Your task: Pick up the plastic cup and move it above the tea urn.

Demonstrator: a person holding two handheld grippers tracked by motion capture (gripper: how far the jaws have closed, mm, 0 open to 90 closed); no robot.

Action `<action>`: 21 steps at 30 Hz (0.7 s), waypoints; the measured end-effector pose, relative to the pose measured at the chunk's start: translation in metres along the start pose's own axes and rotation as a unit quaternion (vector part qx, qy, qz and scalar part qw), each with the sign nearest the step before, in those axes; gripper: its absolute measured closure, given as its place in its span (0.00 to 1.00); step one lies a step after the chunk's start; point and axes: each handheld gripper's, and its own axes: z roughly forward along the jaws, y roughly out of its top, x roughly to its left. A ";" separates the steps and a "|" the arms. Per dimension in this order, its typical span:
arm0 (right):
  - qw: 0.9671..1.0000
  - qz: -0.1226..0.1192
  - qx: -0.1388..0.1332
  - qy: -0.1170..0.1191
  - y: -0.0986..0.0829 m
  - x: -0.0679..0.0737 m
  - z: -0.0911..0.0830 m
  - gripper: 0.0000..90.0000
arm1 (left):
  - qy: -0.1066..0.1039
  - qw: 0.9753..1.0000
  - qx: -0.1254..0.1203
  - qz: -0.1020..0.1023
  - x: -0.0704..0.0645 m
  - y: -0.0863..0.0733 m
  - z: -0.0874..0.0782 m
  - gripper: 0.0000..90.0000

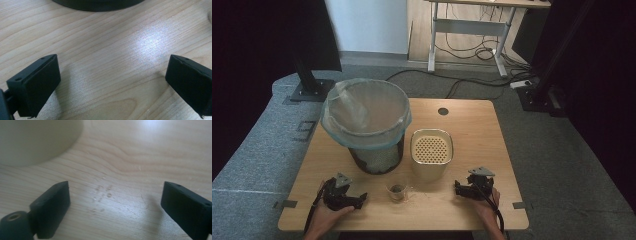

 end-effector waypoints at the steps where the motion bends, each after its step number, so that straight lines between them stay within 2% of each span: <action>1: 1.000 0.000 0.000 0.000 0.000 0.000 0.000 0.11 | 0.000 1.000 0.000 0.001 0.000 0.000 0.000 0.00; 2: 1.000 -0.005 -0.022 0.010 0.001 0.004 -0.008 0.12 | -0.001 1.000 0.000 0.001 0.000 0.000 0.000 0.00; 3: 1.000 -0.005 -0.022 0.010 0.001 0.004 -0.008 0.12 | -0.001 1.000 0.000 0.002 0.000 0.000 0.000 0.00; 6: 0.998 -0.013 -0.055 0.038 0.003 0.012 -0.018 0.14 | 0.002 1.000 0.002 -0.001 -0.001 0.000 -0.001 0.00; 8: 0.994 -0.036 -0.079 0.066 0.004 0.026 -0.026 0.15 | 0.003 1.000 0.003 -0.004 0.000 0.000 -0.002 0.01; 9: 0.994 -0.036 -0.079 0.066 0.004 0.026 -0.026 0.15 | 0.004 1.000 0.001 -0.005 0.000 -0.001 -0.003 0.01; 13: 0.985 -0.057 -0.106 0.120 0.006 0.051 -0.034 0.16 | 0.003 1.000 -0.006 -0.008 0.000 -0.001 -0.005 0.02; 14: 0.981 -0.070 -0.114 0.142 0.008 0.067 -0.035 0.17 | 0.006 1.000 -0.004 -0.007 0.000 -0.001 -0.005 0.02; 15: 0.981 -0.070 -0.114 0.142 0.008 0.067 -0.035 0.17 | 0.007 1.000 -0.002 -0.006 -0.001 -0.001 -0.004 0.02; 17: 0.975 -0.077 -0.119 0.169 0.010 0.082 -0.035 0.18 | 0.005 1.000 0.001 -0.002 -0.002 -0.001 -0.003 0.02; 19: 0.970 -0.086 -0.120 0.194 0.011 0.099 -0.033 0.19 | 0.005 1.000 -0.001 0.000 -0.003 -0.002 -0.003 0.02; 20: 0.964 -0.100 -0.118 0.217 0.013 0.114 -0.029 0.19 | 0.005 1.000 -0.001 0.001 -0.003 -0.002 -0.004 0.02; 21: 0.964 -0.100 -0.118 0.217 0.013 0.114 -0.029 0.19 | 0.005 1.000 -0.001 0.001 -0.003 -0.002 -0.004 0.02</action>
